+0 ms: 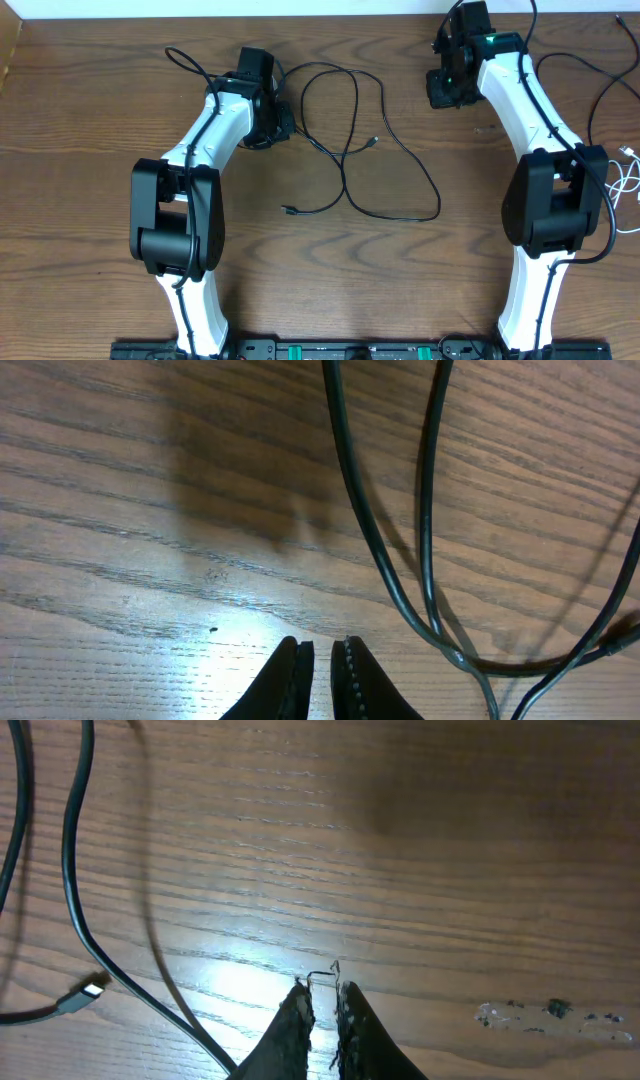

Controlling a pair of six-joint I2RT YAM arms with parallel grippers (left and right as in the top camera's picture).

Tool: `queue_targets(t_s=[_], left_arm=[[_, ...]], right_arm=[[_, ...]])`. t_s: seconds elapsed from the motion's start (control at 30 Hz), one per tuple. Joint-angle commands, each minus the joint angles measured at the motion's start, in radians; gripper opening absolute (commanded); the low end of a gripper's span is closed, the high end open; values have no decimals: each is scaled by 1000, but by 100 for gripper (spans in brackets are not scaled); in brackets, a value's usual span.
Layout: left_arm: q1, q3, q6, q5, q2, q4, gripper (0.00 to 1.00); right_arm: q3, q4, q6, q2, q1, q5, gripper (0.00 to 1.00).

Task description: Untangle cables

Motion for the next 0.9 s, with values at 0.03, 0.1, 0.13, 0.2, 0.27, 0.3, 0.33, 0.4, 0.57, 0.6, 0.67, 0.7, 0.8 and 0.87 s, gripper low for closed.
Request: queue_targets(t_s=[0.03, 0.1, 0.13, 0.2, 0.27, 0.3, 0.33, 0.4, 0.57, 0.6, 0.67, 0.7, 0.8, 0.87], left_arm=[[2, -6, -5, -13, 14, -3, 14], [2, -6, -5, -13, 14, -3, 14], [2, -6, -5, -13, 14, -3, 14], [2, -6, -5, -13, 14, -4, 14], [2, -6, -5, -13, 14, -4, 14], [2, -6, -5, -13, 14, -4, 14], [2, -6, -5, -13, 15, -4, 14], [2, -6, -5, -13, 15, -5, 14], [2, -6, -21, -13, 15, -6, 14], [2, -6, -29, -12, 15, -7, 14], [2, -6, -42, -4, 15, -7, 13], [2, -6, -48, 0, 15, -7, 13], [1, -6, -54, 0, 15, -7, 13], [-5, -6, -55, 8, 18, -7, 13]], right_arm=[[2, -1, -15, 9, 4, 11, 8], [2, -1, -15, 9, 4, 11, 8], [2, -1, -15, 9, 4, 11, 8], [2, -1, -15, 9, 4, 11, 8], [2, 0, -15, 9, 4, 11, 8], [2, 3, -15, 9, 4, 11, 8], [1, 3, -15, 9, 5, 11, 8], [-5, 6, -15, 9, 7, 11, 8], [-47, 19, -14, 9, 10, 10, 8], [-56, 28, -14, 9, 10, 10, 8], [-77, 48, -14, 9, 10, 3, 8], [-84, 55, -14, 9, 10, -8, 8], [-102, 79, -11, 9, 13, -42, 8], [-120, 106, -10, 9, 20, -42, 8]])
